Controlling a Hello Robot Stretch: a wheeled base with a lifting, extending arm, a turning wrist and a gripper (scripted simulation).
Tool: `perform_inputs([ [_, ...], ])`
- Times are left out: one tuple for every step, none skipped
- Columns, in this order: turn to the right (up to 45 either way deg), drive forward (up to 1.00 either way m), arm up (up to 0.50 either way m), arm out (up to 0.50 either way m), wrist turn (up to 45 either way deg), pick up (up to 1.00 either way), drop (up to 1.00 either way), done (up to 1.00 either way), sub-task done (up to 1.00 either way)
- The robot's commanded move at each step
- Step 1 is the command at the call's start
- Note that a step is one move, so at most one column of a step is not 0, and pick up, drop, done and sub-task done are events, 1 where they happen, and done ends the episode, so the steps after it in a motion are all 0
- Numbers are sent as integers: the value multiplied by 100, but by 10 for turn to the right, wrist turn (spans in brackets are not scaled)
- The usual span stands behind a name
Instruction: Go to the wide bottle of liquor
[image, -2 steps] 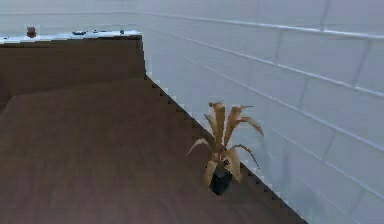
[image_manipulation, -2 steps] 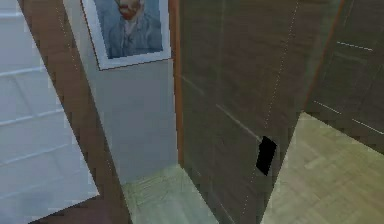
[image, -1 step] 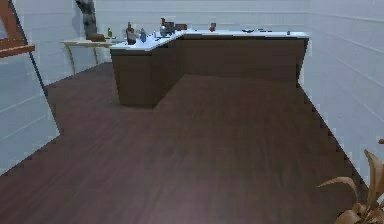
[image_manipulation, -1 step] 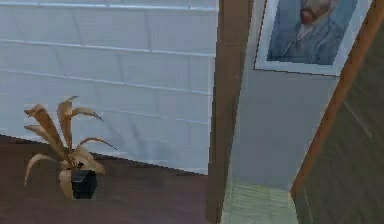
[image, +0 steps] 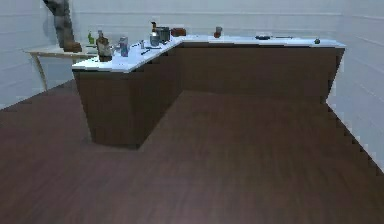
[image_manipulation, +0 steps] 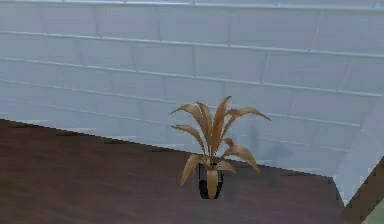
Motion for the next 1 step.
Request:
perform_inputs([
  [0, 100, 0, 0, 0, 0, 0, 0, 0],
])
